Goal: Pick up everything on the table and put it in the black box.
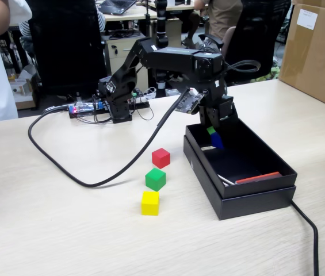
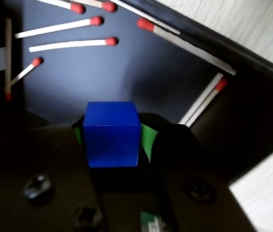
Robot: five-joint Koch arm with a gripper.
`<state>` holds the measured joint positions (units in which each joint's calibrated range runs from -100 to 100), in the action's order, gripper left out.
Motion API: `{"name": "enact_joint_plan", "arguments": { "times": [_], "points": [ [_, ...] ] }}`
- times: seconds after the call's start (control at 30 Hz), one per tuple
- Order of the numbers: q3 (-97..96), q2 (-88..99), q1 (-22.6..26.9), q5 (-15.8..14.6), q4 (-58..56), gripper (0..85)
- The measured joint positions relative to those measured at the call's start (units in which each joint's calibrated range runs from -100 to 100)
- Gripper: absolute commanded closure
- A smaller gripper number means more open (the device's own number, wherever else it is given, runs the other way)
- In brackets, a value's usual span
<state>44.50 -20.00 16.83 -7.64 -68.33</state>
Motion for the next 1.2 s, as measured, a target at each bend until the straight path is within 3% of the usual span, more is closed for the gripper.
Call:
{"name": "enact_joint_plan", "arguments": {
  "times": [0.03,0.1,0.27,0.53,0.83,1.0,1.2],
  "points": [
    [0.4,-1.3,0.0,0.0,-0.2,70.0],
    [0.4,-3.6,0.0,-0.1,-0.8,58.7],
    [0.4,-3.1,0.0,-0.5,-1.9,46.8],
    [-5.6,20.1,-0.8,-0.2,-2.7,46.2],
    [-42.9,58.8,-6.9,7.0,-3.0,39.0],
    [-55.1,61.0,-10.8,8.8,-1.2,37.1],
    [-52.9,48.2,-11.5,8.7,1.2,37.8]
  ]
}}
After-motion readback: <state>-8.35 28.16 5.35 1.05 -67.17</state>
